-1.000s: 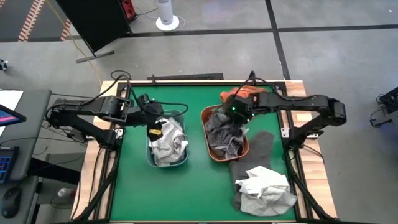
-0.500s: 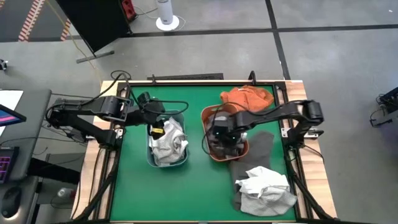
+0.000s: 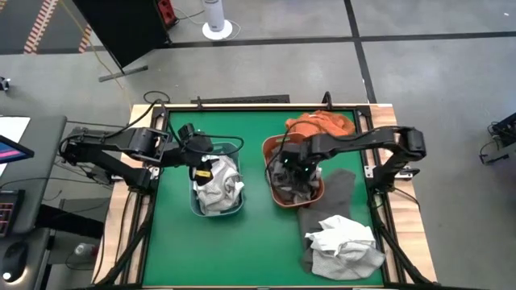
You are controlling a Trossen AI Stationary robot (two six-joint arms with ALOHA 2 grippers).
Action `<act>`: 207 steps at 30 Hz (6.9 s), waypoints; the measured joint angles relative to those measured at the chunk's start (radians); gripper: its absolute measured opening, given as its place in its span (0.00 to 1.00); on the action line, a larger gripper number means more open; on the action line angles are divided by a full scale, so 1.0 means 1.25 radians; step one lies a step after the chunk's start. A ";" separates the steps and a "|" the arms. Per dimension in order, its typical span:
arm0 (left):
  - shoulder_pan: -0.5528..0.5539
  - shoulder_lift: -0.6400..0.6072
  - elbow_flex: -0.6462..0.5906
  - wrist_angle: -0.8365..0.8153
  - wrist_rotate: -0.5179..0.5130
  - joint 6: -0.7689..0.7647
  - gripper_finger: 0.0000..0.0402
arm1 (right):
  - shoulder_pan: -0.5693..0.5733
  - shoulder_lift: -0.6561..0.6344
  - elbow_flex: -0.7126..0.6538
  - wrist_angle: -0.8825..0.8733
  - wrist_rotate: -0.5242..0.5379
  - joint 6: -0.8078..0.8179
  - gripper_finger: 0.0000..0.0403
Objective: Sort towels by color in basket
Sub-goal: Adjust the gray patterned towel in the orange bin, then put the orange towel into the orange bin
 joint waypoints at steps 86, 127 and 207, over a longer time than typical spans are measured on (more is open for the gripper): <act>-0.014 -0.004 -0.088 0.079 0.004 -0.023 0.56 | -0.402 -0.197 0.068 -0.178 0.174 -0.067 0.83; -0.016 -0.004 -0.088 0.057 0.090 -0.109 0.56 | -0.633 0.094 -0.088 0.180 0.122 -0.120 0.11; 0.111 -0.011 -0.088 0.178 0.119 0.055 0.56 | -0.048 0.002 -0.059 0.066 -0.023 0.032 0.65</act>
